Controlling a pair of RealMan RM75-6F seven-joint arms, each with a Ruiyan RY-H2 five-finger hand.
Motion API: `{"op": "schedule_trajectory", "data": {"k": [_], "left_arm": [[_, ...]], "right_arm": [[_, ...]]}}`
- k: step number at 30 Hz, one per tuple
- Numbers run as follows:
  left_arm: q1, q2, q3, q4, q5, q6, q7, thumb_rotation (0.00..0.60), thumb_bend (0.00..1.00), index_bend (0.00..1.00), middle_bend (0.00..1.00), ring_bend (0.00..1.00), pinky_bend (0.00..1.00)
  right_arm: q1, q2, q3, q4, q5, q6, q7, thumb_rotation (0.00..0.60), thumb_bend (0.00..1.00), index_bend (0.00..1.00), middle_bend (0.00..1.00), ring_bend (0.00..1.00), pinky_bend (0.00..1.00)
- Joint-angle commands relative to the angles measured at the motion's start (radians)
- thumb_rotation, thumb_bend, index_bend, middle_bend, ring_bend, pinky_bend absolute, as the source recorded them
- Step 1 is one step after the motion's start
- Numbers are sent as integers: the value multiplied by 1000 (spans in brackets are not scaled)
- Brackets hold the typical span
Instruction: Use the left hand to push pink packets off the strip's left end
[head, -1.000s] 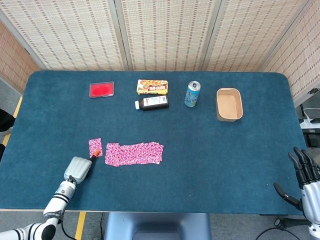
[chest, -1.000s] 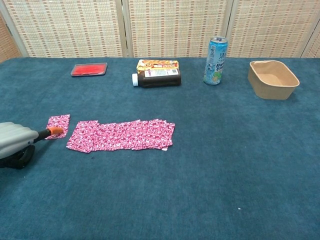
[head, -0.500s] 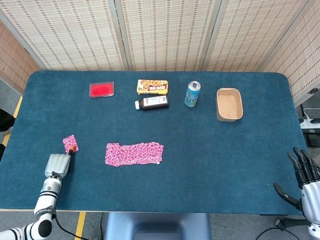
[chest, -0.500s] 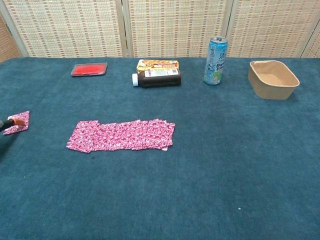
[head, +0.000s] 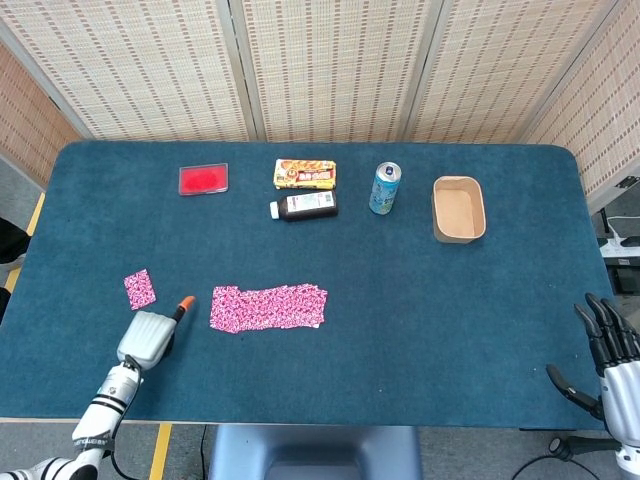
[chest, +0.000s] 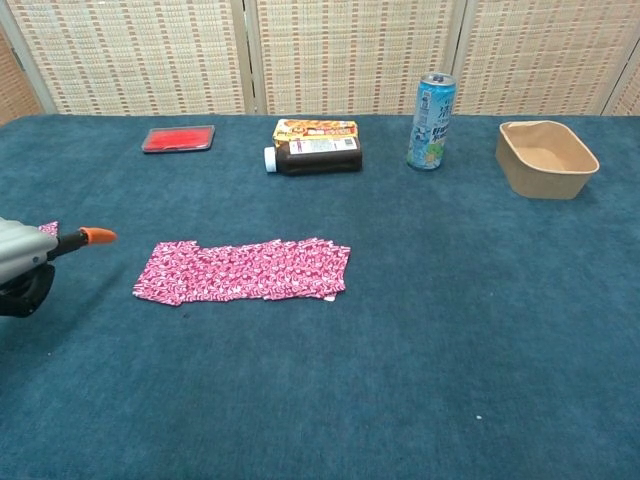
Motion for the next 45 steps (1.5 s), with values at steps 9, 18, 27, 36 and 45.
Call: {"op": "schedule_trajectory", "data": {"k": [9,18,27,36,45], "left_arm": [[-32,-33,55,12,28,-108,2,600,897,0,737,687,639],[-36,-50,46,25,14,-110,15,600,897,0,737,687,639],[-35,-54,34,21,-11,-98,38,600,896,0,736,686,639],[-26,-36,41,-11,11,-69,46,600,896,0,737,687,638],[-32,-47,34,-11,35,-63,33,600,897,0,736,686,639]], "right_arm": [[1,2,0,0,1,-2,3,600,151,0,0,0,171],[2,2,1,0,2,-3,3,600,151,0,0,0,171],[2,2,2,0,4,-3,3,600,152,0,0,0,171],[2,1,1,1,2,-3,2,600,152,0,0,0,171],[4,0,2,2,4,-7,-3,600,151,0,0,0,171]]}}
